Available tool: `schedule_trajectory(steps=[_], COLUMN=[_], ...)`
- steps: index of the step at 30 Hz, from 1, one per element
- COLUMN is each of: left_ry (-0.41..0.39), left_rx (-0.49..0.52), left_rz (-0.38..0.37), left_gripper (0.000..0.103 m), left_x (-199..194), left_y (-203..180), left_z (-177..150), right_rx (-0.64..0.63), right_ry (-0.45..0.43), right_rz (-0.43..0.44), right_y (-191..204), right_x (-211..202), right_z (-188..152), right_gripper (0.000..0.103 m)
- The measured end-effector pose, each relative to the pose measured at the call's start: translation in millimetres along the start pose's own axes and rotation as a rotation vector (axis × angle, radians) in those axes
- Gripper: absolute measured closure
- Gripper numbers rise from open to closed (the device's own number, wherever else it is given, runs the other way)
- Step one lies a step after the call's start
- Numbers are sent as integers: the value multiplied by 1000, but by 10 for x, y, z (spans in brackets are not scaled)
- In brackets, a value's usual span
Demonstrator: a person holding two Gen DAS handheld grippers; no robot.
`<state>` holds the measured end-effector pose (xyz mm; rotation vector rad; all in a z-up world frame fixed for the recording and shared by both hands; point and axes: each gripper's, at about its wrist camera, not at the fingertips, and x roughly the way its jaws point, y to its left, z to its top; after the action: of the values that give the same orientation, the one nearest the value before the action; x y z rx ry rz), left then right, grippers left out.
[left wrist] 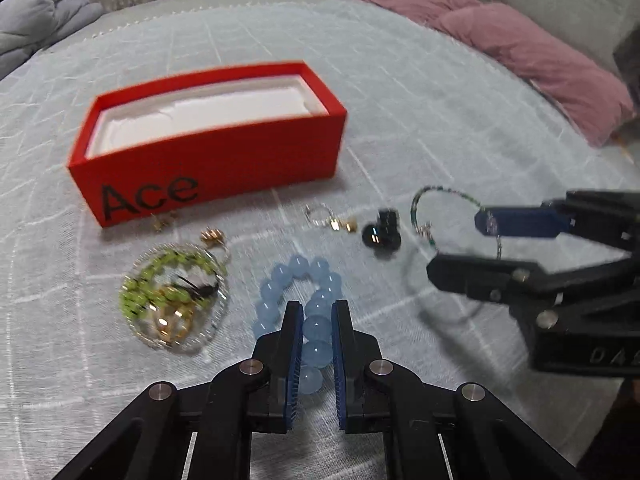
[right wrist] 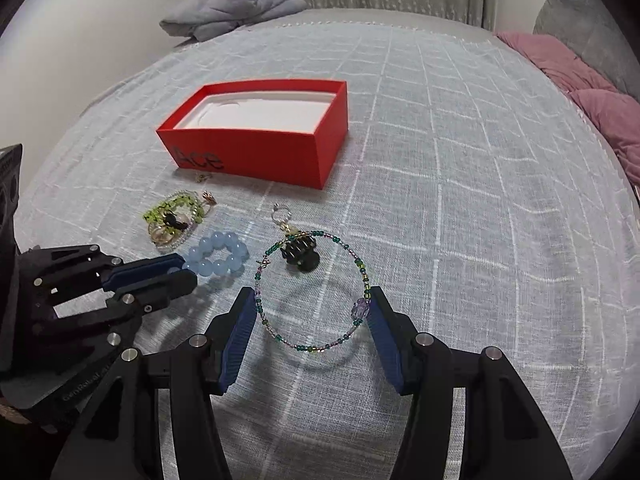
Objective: Organize jewelry
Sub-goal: 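Carry both bracelets into the red box and open both tools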
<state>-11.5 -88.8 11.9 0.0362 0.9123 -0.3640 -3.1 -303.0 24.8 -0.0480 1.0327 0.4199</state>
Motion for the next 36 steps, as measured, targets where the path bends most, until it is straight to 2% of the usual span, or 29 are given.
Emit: schedule_trajectory(steps=[6,11,21,26,36], left_ry=[-56,-102,-164,-186,-217], left_rx=[-29,-58,-119,-190,-213], left_rz=[6,3,-10,-23,-71], left_gripper=[95,95,95,95,95], left_x=[-243,-440,-604,-557,-300], left_y=[99,235,594,842,925], left_z=[135,292,671,851,1170], right_rx=[-11,9,13,5,21], right_ry=[-24,-37,-63,-59,-75], right_rz=[12,58,67,57,38], right_y=[52,61,195,224,198], right_x=[-58,-109,-121,-37,205], right_z=[117,236,598,772,1048], right_gripper=[44,44,44,44,44])
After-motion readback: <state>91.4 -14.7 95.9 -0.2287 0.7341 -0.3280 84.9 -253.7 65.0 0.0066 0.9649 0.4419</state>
